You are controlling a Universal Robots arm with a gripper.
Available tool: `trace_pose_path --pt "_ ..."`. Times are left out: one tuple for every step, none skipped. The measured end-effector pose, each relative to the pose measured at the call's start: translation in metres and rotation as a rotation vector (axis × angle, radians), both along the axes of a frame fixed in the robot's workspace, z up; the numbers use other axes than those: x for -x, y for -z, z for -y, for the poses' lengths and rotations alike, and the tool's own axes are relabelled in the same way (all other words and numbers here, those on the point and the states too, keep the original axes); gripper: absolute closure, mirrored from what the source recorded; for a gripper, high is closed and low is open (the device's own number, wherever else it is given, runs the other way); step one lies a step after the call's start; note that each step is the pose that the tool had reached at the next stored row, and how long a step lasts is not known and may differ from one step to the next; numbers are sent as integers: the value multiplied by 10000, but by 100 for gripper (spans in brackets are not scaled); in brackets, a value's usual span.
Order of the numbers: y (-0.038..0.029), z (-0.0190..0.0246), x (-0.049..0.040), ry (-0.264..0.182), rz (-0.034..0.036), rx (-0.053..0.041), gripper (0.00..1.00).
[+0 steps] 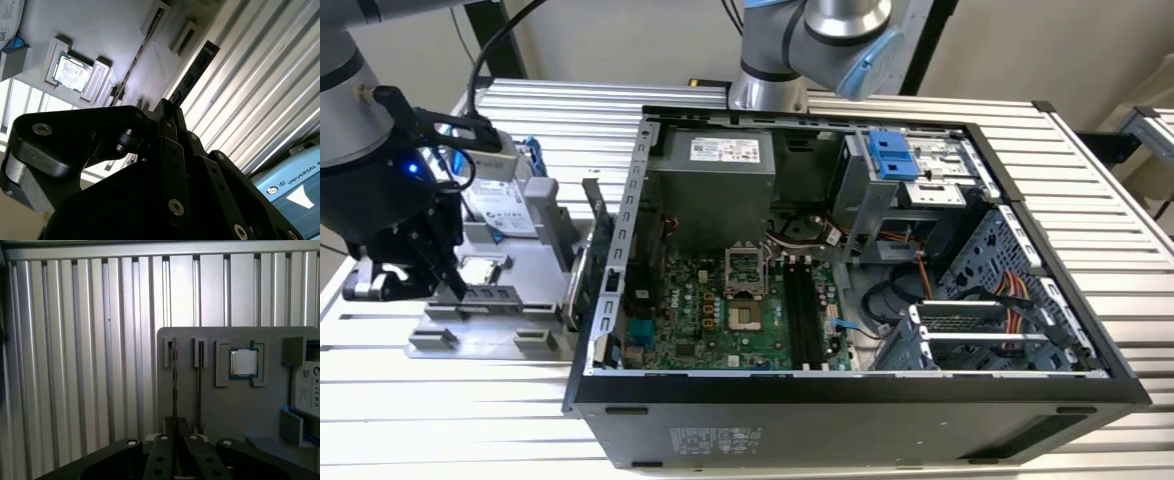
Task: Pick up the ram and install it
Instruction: 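Pick up the ram and move it above insertion slot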
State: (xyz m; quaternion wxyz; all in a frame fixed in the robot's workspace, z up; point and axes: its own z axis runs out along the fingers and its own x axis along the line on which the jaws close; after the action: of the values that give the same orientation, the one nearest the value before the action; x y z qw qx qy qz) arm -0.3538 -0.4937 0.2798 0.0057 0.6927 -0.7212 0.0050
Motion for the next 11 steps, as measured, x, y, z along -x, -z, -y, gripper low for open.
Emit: trace_pose_path --pt "-7 0 0 0 -1 0 100" --pt "-15 0 0 0 0 0 100" --pt "-21 0 0 0 0 0 100" --pt "-28 0 0 0 0 0 100" --pt "-36 0 0 0 -1 1 100" --pt "-42 0 0 0 0 0 100" --pt "-49 0 0 0 1 0 100" --pt "-56 0 0 0 1 0 100" --pt "-63 0 0 0 2 0 100" --pt "-71 0 0 0 1 0 100" --pt "-79 0 0 0 0 1 100"
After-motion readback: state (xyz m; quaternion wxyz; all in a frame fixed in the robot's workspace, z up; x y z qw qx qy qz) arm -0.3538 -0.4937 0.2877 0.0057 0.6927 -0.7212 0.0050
